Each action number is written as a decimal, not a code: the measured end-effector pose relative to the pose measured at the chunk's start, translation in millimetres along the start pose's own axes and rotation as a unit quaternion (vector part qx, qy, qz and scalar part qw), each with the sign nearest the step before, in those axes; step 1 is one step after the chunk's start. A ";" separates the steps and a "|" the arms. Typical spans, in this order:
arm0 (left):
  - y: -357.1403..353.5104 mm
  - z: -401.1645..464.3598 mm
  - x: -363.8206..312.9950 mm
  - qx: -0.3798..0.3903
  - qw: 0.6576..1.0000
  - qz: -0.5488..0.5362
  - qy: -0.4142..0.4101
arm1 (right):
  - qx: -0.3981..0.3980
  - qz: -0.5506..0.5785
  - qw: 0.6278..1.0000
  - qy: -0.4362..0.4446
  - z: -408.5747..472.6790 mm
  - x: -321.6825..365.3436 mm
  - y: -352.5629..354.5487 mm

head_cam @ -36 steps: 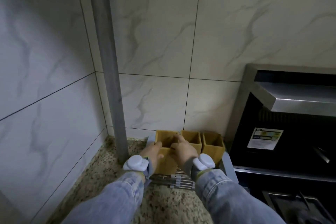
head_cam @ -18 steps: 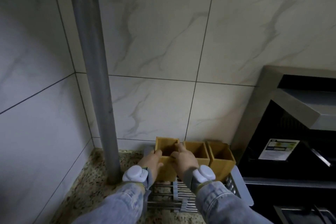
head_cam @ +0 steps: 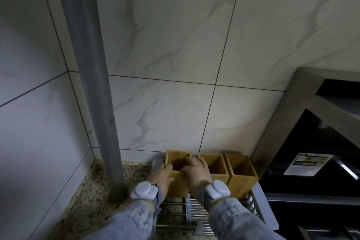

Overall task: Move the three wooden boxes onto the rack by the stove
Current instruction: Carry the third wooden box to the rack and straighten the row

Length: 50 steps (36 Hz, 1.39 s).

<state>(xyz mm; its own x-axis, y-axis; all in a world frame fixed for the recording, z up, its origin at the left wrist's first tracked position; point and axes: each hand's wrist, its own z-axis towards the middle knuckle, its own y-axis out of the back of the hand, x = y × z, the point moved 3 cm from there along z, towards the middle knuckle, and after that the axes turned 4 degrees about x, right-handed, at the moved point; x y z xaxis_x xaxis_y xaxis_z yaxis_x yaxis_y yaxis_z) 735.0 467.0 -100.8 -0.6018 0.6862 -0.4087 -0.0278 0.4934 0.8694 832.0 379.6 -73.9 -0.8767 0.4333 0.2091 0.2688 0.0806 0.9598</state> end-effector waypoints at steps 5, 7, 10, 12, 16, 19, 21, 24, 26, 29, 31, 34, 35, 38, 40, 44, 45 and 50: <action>0.9 3.3 4.6 -0.003 1.000 0.009 0.005 | 0.008 0.005 1.000 0.011 5.9 0.5 -1.3; 2.0 3.0 4.7 -0.003 1.000 0.017 0.006 | 0.011 0.009 1.000 0.013 7.2 -0.1 -2.0; 2.8 2.1 6.5 -0.002 1.000 0.026 0.012 | 0.018 0.013 1.000 0.020 8.5 2.2 -2.0; 1.9 0.6 6.9 0.000 0.999 0.029 0.018 | 0.022 0.015 0.999 0.024 8.0 4.2 -3.6; -0.7 -2.5 5.3 0.003 0.999 0.030 0.034 | 0.023 0.021 0.999 0.023 2.9 7.7 -6.1; -2.6 -3.6 3.2 -0.006 0.999 0.018 0.041 | 0.031 0.018 0.999 0.021 0.6 8.0 -5.9; -2.5 -5.3 1.9 -0.010 0.999 0.017 0.042 | 0.029 0.016 0.999 0.023 -1.7 7.5 -5.1; -0.5 -9.9 1.3 -0.022 0.999 0.021 0.040 | -0.013 0.032 0.999 0.024 -9.6 1.6 -1.9; 2.1 -13.7 0.1 -0.047 0.998 0.030 0.033 | -0.040 0.045 0.998 0.018 -15.6 -7.5 -0.3; 5.9 -18.5 -6.3 -0.094 0.994 0.052 0.022 | -0.064 0.049 0.997 -0.022 -19.5 -26.9 2.7; 7.2 -18.8 -10.5 -0.110 0.992 0.061 0.012 | -0.064 0.046 0.995 -0.063 -19.2 -38.1 5.4; 6.1 -16.4 -17.1 -0.107 0.991 0.077 -0.005 | -0.054 0.022 0.994 -0.094 -19.1 -51.5 8.6; 5.6 -15.0 -19.5 -0.100 0.991 0.089 -0.009 | -0.041 0.006 0.995 -0.094 -19.1 -53.9 9.8; 6.1 -10.8 -24.7 -0.072 0.990 0.118 -0.001 | 0.019 -0.048 0.996 -0.079 -19.0 -52.4 10.3; 4.9 -7.1 -26.3 -0.053 0.992 0.116 0.007 | 0.046 -0.052 0.995 -0.076 -17.7 -52.0 5.1; 0.8 -1.8 -24.1 -0.024 0.995 0.095 0.007 | 0.065 -0.031 0.995 -0.065 -12.9 -45.9 -0.5; -0.7 -1.1 -23.9 -0.020 0.996 0.092 0.005 | 0.074 -0.024 0.995 -0.068 -13.2 -44.2 -0.6; -0.9 0.7 -23.8 -0.027 0.994 0.107 -0.011 | 0.098 -0.031 0.994 -0.043 -10.0 -42.5 0.0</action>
<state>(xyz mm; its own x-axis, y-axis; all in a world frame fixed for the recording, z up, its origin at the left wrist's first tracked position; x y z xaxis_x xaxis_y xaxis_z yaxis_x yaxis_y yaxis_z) 749.9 450.6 -92.1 -0.5805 0.7843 -0.2190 0.0558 0.3066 0.9502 865.3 352.2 -80.9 -0.8587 0.4970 0.1253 0.2953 0.2800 0.9135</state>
